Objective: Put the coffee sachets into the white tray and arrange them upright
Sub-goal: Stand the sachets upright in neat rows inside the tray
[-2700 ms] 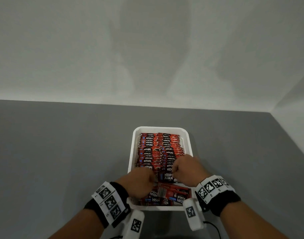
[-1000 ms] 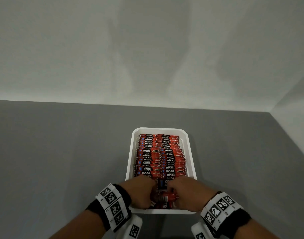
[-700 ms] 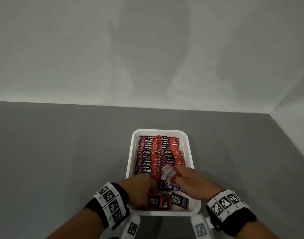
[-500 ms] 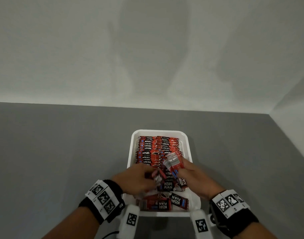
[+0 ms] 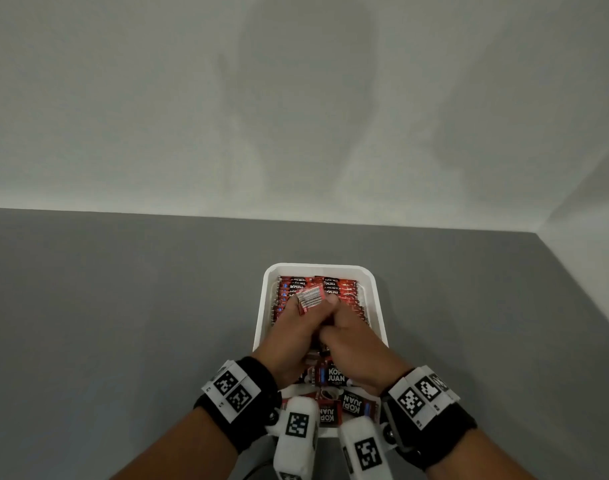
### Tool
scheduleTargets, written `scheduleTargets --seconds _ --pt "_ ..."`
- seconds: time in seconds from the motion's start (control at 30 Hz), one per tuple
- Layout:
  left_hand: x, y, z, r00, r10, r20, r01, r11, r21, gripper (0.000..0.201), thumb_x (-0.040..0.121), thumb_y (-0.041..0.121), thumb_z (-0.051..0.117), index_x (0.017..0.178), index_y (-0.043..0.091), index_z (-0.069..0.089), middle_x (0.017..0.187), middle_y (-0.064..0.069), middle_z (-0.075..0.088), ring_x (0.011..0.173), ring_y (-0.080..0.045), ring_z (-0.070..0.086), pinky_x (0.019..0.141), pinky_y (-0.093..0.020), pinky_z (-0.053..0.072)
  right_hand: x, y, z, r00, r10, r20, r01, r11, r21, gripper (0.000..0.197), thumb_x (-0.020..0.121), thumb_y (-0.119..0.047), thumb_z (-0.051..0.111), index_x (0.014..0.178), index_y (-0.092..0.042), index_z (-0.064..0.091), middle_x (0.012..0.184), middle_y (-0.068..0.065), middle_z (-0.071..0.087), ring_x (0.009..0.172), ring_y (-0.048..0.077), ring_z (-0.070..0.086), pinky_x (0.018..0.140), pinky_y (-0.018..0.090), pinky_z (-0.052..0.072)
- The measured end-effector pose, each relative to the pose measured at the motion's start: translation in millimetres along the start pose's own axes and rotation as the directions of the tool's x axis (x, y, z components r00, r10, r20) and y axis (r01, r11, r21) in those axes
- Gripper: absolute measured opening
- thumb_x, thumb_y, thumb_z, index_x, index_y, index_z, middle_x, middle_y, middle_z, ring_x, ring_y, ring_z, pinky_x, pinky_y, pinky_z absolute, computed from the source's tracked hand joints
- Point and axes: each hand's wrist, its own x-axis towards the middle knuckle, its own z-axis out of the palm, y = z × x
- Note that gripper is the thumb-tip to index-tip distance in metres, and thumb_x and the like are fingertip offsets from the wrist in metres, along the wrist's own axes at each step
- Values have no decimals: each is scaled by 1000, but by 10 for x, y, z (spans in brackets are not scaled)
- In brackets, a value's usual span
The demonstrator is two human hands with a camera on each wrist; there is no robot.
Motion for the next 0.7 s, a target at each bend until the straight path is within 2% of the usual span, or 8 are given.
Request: scheduleTargets --seconds 0.1,0.17,0.2,0.27,0.4,0.53,0.6,0.7 --pt "42 -31 66 1000 10 -24 -10 1000 19 52 97 34 66 134 0 54 125 -27 66 118 -39 65 104 -56 50 18 -46 26 999 -47 -10 45 987 -157 43 91 -1 44 115 -33 59 115 -11 59 108 -6 58 92 11 48" --pt "61 -5 63 998 -15 -56 15 1000 5 41 101 29 57 125 -5 60 119 -31 67 110 -39 68 98 -53 54 31 -4 -9 998 -67 -20 63 984 -169 43 85 -2 54 119 -28 60 116 -3 56 111 7 59 88 17 51" --pt "65 20 45 997 -24 -70 23 1000 -18 37 102 25 55 120 -7 63 112 -32 68 102 -37 70 89 -49 58 30 19 -37 998 -58 -27 53 985 -164 49 82 -4 60 127 -24 59 119 -2 55 114 13 58 90 21 52" --pt "67 65 1 994 -50 -94 42 995 -85 32 101 18 52 115 -6 66 102 -27 71 91 -34 73 73 -41 60 0 23 -102 999 -32 -40 27 991 -133 64 78 -9 70 138 -20 52 122 -7 52 119 11 56 96 26 50" --pt "67 103 -83 994 -27 -109 9 987 -160 33 102 20 54 128 0 63 120 -28 68 108 -41 69 82 -45 59 -48 21 -246 996 -79 -48 75 993 -91 90 59 -33 79 145 -30 50 135 -11 48 121 4 57 102 30 52" --pt "72 106 -105 998 -21 -66 9 983 -184 35 99 18 58 128 -1 62 122 -29 67 106 -41 69 82 -45 59 -58 -8 -288 994 -112 10 113 990 -79 86 64 -21 80 144 -32 50 137 -5 52 120 10 61 98 34 55" --pt "78 103 -117 997 -53 -50 42 979 -201 41 92 18 62 126 -5 62 116 -28 67 98 -38 71 78 -44 59 -85 -42 -258 990 -137 18 138 979 -152 82 67 -21 77 144 -34 50 138 -11 51 127 5 53 106 34 50" --pt "85 95 -131 999 -50 -21 44 973 -229 37 86 17 65 117 -3 68 105 -26 68 90 -35 72 75 -42 60 -127 -50 -176 993 -114 41 121 953 -278 88 73 -29 68 154 -34 35 147 -20 37 140 -1 29 120 36 32"
